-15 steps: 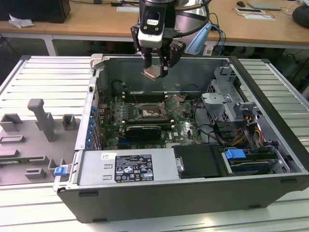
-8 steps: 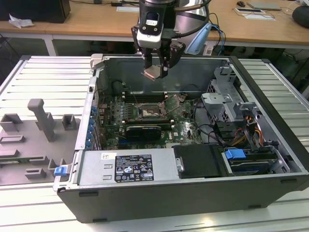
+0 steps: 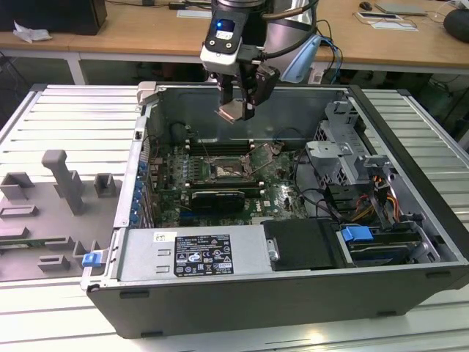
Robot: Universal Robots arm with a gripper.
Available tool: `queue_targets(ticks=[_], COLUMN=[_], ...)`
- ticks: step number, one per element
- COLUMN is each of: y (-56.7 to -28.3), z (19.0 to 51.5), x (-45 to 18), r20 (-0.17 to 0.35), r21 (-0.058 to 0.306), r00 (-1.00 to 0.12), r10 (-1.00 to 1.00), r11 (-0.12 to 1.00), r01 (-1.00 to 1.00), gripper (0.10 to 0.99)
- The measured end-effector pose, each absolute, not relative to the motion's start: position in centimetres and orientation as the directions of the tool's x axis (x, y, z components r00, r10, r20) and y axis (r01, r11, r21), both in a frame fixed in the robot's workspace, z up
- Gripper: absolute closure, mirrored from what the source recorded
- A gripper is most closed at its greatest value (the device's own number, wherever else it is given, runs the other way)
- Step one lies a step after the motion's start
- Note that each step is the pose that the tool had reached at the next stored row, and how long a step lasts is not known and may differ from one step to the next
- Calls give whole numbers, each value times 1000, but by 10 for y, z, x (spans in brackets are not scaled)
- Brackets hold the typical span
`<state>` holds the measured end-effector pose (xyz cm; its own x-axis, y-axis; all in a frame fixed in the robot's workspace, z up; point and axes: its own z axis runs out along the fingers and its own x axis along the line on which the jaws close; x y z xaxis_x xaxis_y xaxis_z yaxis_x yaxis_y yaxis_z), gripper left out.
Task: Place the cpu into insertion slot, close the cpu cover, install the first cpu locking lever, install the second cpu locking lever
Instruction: 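Place the cpu into insertion slot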
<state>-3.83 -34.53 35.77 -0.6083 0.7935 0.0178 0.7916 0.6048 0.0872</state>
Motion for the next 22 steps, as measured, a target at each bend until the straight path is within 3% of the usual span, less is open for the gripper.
queue_targets(ticks=[22], y=[-345], z=[354], x=[-38], r20=[18], r21=[87], r00=[-551], r10=[835], r11=[547], r01=[832], gripper=[545])
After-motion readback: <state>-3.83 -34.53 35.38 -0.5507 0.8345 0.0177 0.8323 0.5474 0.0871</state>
